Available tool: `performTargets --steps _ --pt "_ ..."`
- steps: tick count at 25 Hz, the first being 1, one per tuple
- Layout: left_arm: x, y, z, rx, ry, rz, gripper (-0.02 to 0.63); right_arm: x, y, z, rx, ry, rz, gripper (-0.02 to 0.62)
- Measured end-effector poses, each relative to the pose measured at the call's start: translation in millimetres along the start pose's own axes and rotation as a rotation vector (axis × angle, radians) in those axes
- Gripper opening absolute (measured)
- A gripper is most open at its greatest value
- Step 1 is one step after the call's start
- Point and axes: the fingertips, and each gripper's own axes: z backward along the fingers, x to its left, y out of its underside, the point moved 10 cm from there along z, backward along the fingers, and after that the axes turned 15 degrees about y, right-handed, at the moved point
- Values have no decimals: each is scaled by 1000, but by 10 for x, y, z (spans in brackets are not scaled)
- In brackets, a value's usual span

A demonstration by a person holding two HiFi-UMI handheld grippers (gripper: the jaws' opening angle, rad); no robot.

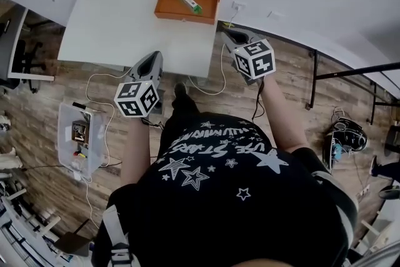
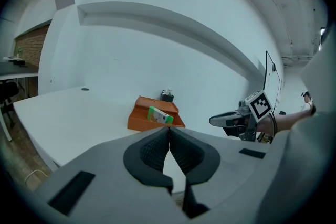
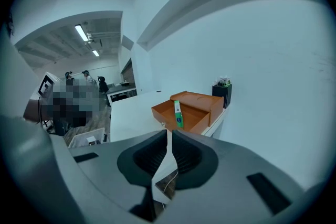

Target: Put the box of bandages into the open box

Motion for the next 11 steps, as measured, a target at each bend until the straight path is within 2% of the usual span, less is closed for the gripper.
performTargets --steps 11 --pt "-652 467 328 4 -14 27 20 63 522 618 31 -22 1 60"
